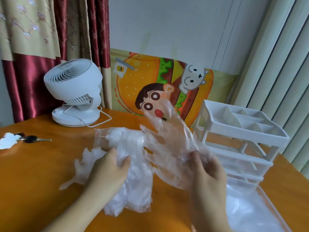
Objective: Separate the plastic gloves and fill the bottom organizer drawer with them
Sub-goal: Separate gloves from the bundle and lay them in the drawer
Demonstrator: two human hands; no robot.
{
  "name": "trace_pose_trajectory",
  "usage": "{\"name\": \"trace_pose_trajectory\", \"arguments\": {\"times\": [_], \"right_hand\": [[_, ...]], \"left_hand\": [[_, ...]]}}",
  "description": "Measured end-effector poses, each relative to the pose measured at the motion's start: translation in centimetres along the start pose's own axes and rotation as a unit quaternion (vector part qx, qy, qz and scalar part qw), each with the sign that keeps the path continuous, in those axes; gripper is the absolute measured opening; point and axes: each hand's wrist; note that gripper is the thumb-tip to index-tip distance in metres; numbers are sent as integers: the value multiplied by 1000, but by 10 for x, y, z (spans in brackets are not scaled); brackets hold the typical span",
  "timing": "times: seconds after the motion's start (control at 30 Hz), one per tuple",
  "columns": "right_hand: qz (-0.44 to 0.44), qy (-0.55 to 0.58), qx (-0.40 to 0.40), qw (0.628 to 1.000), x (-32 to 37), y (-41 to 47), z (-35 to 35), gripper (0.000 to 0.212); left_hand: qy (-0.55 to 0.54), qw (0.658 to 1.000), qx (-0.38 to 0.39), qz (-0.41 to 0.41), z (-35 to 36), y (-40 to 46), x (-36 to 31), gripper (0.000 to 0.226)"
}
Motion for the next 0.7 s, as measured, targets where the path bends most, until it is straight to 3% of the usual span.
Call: {"name": "trace_pose_trajectory", "arguments": {"times": [0.07, 0.13, 0.2, 0.23, 0.3, 0.37, 0.4, 0.47, 0.5, 0.57, 0.63, 0.7], "right_hand": [[72, 124, 19, 990, 8, 6, -4, 23], [123, 206, 43, 970, 13, 11, -6, 22], [153, 249, 57, 955, 14, 14, -8, 25], [163, 266, 61, 948, 15, 14, -9, 26], [172, 289, 64, 940, 16, 14, -9, 24], [166, 290, 70, 940, 17, 12, -9, 22], [164, 285, 77, 941, 17, 10, -8, 21], [172, 271, 85, 943, 14, 5, -3, 18], [175, 257, 92, 946, 11, 1, 1, 19], [170, 215, 103, 956, 2, -4, 7, 19], [143, 163, 115, 969, -6, -5, 9, 22], [110, 120, 139, 977, -8, -3, 7, 31]], "left_hand": [[35, 997, -46, 42, 0, -4, -5, 57], [30, 983, -122, 137, -1, -5, -8, 62], [25, 953, -202, 226, -5, -10, -11, 37], [-27, 954, -189, 232, -7, -12, -11, 28], [-264, 954, -39, 134, -14, -14, -18, 55], [-435, 881, 186, -1, -19, -13, -22, 85], [-460, 843, 276, -34, -21, -13, -26, 103], [-469, 819, 326, -53, -18, -18, -27, 121], [-470, 827, 303, -64, -13, -22, -29, 112], [-444, 871, 198, -74, -3, -27, -32, 72], [-439, 887, 122, -77, 1, -28, -36, 32], [-407, 909, 67, -65, -2, -25, -34, 19]]}}
Point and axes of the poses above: each hand's wrist, its own y-axis towards the middle knuckle, its own z-axis out of the palm, x = y × z, and after that the axes turned 6 degrees about z, right-handed
